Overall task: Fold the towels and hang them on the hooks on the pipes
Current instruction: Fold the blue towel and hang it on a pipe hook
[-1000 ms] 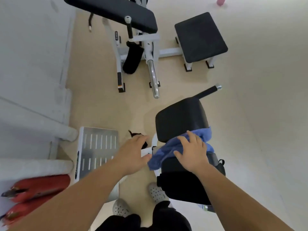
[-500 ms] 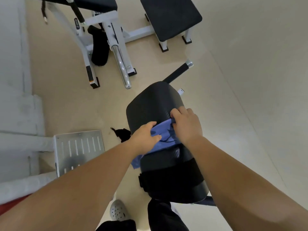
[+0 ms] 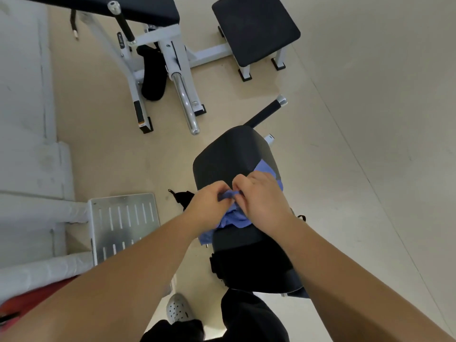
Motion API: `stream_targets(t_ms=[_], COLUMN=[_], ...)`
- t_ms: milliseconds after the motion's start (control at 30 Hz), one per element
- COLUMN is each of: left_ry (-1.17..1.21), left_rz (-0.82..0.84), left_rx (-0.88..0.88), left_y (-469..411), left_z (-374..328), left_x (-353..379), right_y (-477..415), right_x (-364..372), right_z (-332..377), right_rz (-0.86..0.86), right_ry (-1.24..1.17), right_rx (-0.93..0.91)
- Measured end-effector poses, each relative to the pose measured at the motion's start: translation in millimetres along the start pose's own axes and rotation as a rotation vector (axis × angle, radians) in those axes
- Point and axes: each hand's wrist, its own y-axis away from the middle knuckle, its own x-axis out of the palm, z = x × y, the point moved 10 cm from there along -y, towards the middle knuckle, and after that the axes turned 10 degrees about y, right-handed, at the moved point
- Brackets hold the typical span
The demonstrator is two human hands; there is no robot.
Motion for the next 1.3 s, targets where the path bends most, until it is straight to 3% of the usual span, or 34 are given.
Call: stream_targets(t_ms=[100,333,567,700,1033,1200,1300], left_ry=[-0.007,0.100,0.201,0.310,0.367,0.431,0.384], left_rz=[-0.043,-0.334,-0.587,-0.688,-0.649,-0.634,-0.666], left_rx=[0.001,-0.034,-0.066,-0.036,-0.203,-0.236,-0.228], left_y=[36,142,248,307,422,477,505], left_z=[8,36,77,106,281,362,394], left_x=[-39,-155,-235,-272,-308,-314,-324], right_y=[8,-6,-39,-47,-29,-18,-10], right_x=[-7,-11,-12,-16,-22,-10,5], right_z=[22,104,219,286,464,511,520], right_rz=[0.000,0.076,0.308,0.280,0.141,0.043,0.087], right_ry=[-0.003,-0.143,-0.380,-0.400,-0.311,-0.196,-0.128], right_rx=[0.006,-0.153,-0.314,-0.358,-0.485,-0.357,-0.241])
